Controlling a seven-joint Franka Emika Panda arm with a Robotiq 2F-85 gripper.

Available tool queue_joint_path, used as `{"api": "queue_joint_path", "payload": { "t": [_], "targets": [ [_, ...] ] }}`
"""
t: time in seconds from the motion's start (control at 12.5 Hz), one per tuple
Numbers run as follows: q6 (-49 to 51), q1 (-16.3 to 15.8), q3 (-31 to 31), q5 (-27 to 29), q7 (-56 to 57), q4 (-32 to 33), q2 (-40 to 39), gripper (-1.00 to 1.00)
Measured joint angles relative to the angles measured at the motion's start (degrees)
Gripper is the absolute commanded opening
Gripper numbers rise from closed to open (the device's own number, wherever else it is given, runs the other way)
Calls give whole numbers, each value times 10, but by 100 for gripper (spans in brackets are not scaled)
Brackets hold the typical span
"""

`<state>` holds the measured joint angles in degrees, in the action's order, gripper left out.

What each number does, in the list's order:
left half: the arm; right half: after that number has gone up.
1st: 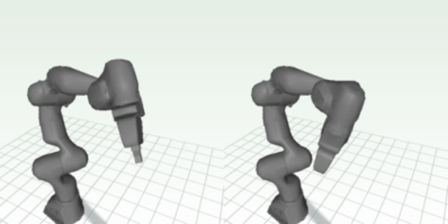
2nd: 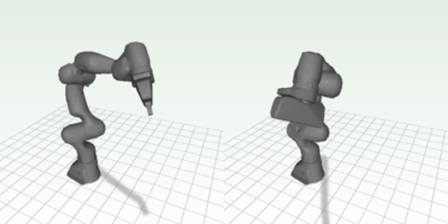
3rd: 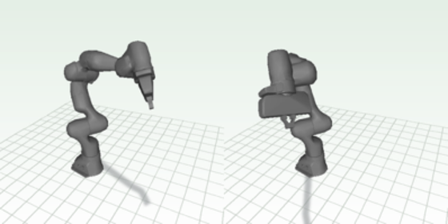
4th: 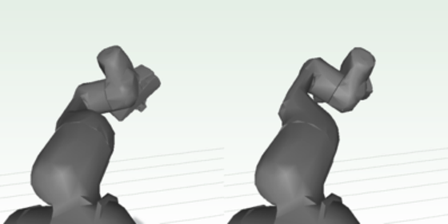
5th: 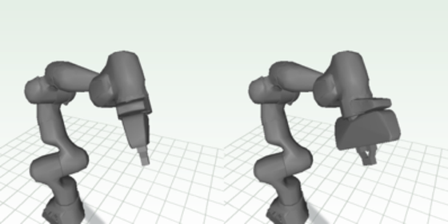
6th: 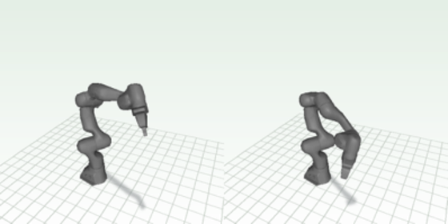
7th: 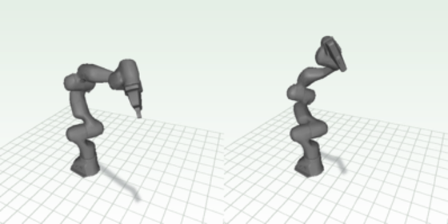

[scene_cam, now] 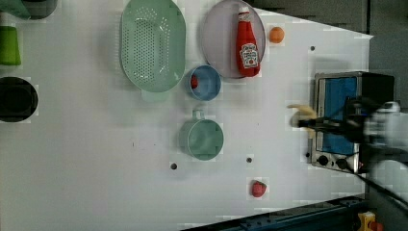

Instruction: Pick Banana and place it in mug.

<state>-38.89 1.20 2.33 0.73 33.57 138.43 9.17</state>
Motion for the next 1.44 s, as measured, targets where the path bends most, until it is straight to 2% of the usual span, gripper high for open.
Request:
{"api": "queue_joint_path", "payload": {
  "t": [0.24, 0.4, 0.72, 1.2, 1.44],
  "targets": [
    [130, 5, -10, -4, -2, -48, 87, -45],
    [143, 7, -18, -9, -8, -71, 105, -45],
    [155, 1, -94, 0, -83, -86, 98, -45],
    [161, -21, -255, 50, -297, -75, 58, -45],
    [132, -38, -310, 52, -377, -67, 21, -45]
  ]
}}
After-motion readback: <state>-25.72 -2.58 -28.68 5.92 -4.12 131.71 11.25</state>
